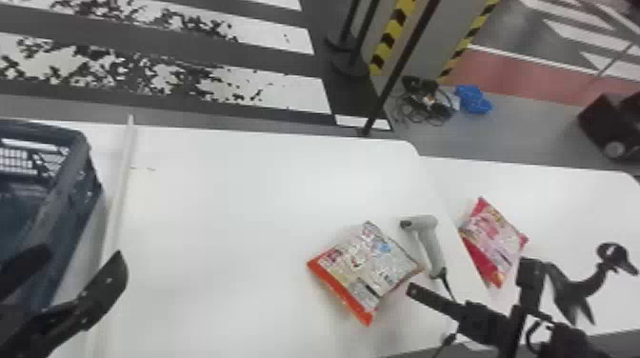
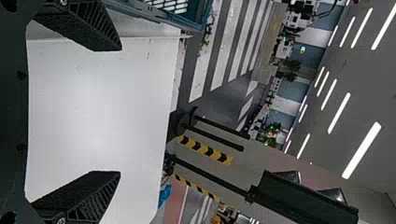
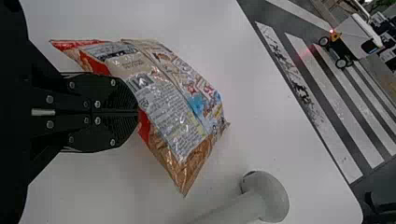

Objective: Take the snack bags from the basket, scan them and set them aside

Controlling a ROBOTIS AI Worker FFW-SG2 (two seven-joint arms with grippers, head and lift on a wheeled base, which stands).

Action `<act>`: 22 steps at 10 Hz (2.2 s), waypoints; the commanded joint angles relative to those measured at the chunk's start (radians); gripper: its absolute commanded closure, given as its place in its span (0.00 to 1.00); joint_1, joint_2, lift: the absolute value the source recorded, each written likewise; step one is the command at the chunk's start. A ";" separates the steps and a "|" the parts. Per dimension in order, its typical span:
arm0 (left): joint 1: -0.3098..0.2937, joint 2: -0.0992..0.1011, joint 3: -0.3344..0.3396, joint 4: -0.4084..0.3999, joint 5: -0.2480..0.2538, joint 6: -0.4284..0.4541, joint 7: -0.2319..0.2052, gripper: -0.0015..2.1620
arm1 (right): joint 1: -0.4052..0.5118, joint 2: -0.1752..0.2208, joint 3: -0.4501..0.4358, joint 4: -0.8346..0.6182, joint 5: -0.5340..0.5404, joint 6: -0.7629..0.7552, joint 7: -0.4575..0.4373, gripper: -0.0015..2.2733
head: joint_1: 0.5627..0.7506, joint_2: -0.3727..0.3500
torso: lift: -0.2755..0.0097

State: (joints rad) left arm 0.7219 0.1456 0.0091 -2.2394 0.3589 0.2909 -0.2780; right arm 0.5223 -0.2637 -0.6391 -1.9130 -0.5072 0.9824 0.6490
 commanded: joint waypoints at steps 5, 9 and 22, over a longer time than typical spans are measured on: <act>0.022 0.002 0.015 -0.002 0.002 -0.019 -0.007 0.02 | -0.113 -0.075 0.075 0.216 0.082 -0.115 -0.006 0.99 | 0.70 0.03 | 0.70; 0.030 0.000 0.018 -0.002 0.002 -0.022 -0.015 0.02 | -0.153 -0.101 0.121 0.230 0.122 -0.130 -0.022 0.99 | 0.70 0.03 | 0.70; 0.077 -0.001 0.032 -0.020 0.008 -0.052 -0.030 0.02 | -0.269 -0.117 0.282 0.218 0.219 -0.078 -0.060 0.99 | 0.70 0.03 | 0.70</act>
State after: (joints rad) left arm 0.7965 0.1446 0.0415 -2.2572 0.3666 0.2407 -0.3084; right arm 0.2533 -0.3804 -0.3595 -1.6915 -0.2882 0.8999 0.5895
